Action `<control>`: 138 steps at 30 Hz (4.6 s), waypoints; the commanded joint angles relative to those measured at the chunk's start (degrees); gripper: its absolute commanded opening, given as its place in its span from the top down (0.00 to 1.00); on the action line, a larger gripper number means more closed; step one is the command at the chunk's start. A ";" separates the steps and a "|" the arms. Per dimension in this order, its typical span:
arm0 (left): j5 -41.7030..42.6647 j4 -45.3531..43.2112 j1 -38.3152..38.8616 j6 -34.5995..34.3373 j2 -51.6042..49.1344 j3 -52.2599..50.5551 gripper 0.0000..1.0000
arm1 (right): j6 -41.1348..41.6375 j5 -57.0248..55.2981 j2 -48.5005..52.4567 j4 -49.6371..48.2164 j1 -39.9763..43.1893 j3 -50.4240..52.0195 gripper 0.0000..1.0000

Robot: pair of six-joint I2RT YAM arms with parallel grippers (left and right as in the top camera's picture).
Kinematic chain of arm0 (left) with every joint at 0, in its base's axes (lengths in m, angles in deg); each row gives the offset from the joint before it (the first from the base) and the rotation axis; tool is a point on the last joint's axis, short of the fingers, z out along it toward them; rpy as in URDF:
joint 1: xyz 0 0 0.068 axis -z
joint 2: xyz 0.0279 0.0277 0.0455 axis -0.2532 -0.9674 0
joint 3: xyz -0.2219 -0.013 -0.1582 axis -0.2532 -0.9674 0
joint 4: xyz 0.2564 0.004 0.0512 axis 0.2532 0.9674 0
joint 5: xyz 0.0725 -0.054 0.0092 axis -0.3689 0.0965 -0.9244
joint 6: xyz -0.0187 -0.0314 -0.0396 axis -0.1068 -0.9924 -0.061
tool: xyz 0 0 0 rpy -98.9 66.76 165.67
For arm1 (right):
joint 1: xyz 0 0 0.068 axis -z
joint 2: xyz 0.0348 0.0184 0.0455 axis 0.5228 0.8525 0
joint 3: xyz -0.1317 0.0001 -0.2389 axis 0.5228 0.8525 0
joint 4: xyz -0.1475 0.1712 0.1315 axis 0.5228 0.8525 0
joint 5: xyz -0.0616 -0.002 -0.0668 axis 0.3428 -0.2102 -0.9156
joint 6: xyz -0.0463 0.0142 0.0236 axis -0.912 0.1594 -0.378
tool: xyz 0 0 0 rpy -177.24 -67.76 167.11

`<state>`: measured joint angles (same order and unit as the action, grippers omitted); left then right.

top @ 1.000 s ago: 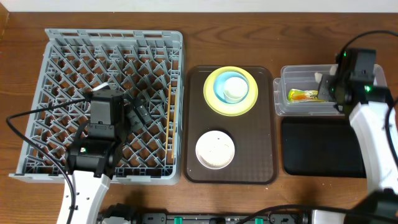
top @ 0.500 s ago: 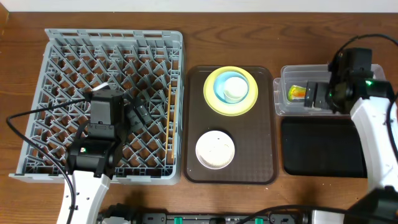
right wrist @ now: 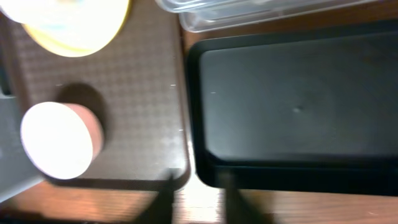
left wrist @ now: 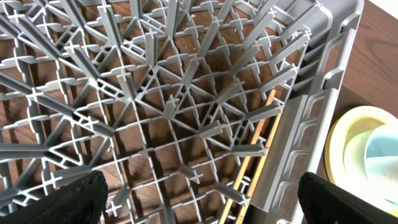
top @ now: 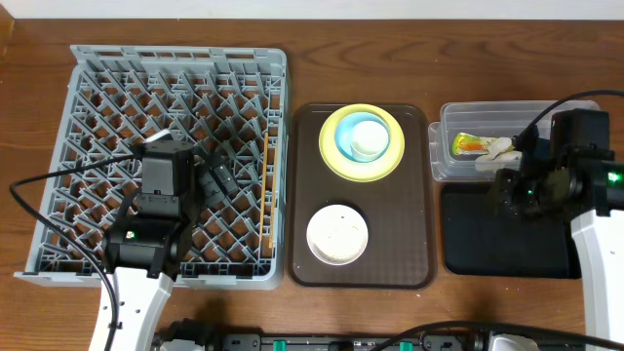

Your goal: Sort waste into correct bins and load items into the dishwasher

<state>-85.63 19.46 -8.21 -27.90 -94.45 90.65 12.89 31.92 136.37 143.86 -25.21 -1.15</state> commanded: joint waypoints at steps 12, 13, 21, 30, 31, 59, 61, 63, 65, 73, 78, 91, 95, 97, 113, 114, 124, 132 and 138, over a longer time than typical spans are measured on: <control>-0.28 0.04 -0.17 -0.48 -0.07 -0.17 0.01 | 14.43 3.91 -0.52 -14.95 0.37 22.86 0.99; -0.28 0.04 -0.17 -0.48 -0.07 -0.17 0.01 | 15.04 3.91 -0.52 -16.48 0.37 24.83 0.99; -0.28 0.04 -0.17 -0.48 -0.07 -0.17 0.01 | 16.59 -2.99 -0.52 -23.10 0.39 32.17 0.99; -0.28 0.04 -0.17 -0.48 -0.07 -0.17 0.01 | 16.76 -2.19 -0.50 -29.14 0.17 35.30 0.99; -0.28 0.04 -0.17 -0.48 -0.07 -0.17 0.01 | 16.76 -1.66 -0.50 -30.51 -0.13 36.24 0.99; -0.28 0.04 -0.17 -0.48 -0.07 -0.17 0.01 | 2.99 1.49 -0.94 -45.83 -7.43 40.13 0.90; -0.28 0.04 -0.17 -0.48 -0.07 -0.17 0.01 | 3.02 -1.18 -1.57 -41.18 -7.45 37.07 0.89; -0.28 0.04 -0.17 -0.48 -0.07 -0.17 0.01 | 3.04 -2.75 -2.14 -36.35 -7.45 33.35 0.89; -0.28 0.04 -0.17 -0.48 -0.07 -0.17 0.01 | 3.04 -2.73 -2.54 -31.87 -7.45 29.24 0.88; -0.28 0.04 -0.17 -0.48 -0.07 -0.17 0.01 | 3.48 0.02 -1.92 -26.97 -10.43 22.64 0.71; -0.28 0.04 -0.17 -0.48 -0.07 -0.17 0.01 | 3.48 -3.93 0.31 -30.95 -13.53 26.56 0.70; -0.28 0.04 -0.17 -0.48 -0.07 -0.17 0.01 | 3.87 -6.62 6.84 -35.43 -13.88 30.58 0.83; -0.28 0.04 -0.17 -0.48 -0.07 -0.17 0.01 | 3.87 -5.29 8.33 -35.56 -13.88 30.58 0.83; -0.28 0.04 -0.17 -0.48 -0.07 -0.17 0.01 | 3.85 -5.31 8.68 -35.58 -13.88 30.64 0.82; -0.28 0.04 -0.17 -0.48 -0.07 -0.17 0.01 | 3.67 -6.12 5.90 -32.96 -13.88 26.47 0.75; -0.31 0.04 -0.17 -0.48 -0.07 -0.17 0.01 | 3.65 -6.12 5.73 -32.98 -13.88 26.40 0.76; -0.28 0.04 -0.17 -0.48 -0.07 -0.17 0.01 | 3.87 -5.57 5.49 -32.70 -13.88 26.25 0.75; -0.28 0.04 -0.17 -0.48 -0.07 -0.17 0.01 | 3.89 7.32 3.67 -28.70 -13.88 18.86 0.78; -0.28 0.04 -0.17 -0.48 -0.07 -0.17 0.01 | 8.13 30.77 3.69 -32.59 -16.96 14.05 0.83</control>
<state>-85.63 19.48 -8.21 -27.90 -94.45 90.65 17.52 46.91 140.90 113.63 -38.85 14.37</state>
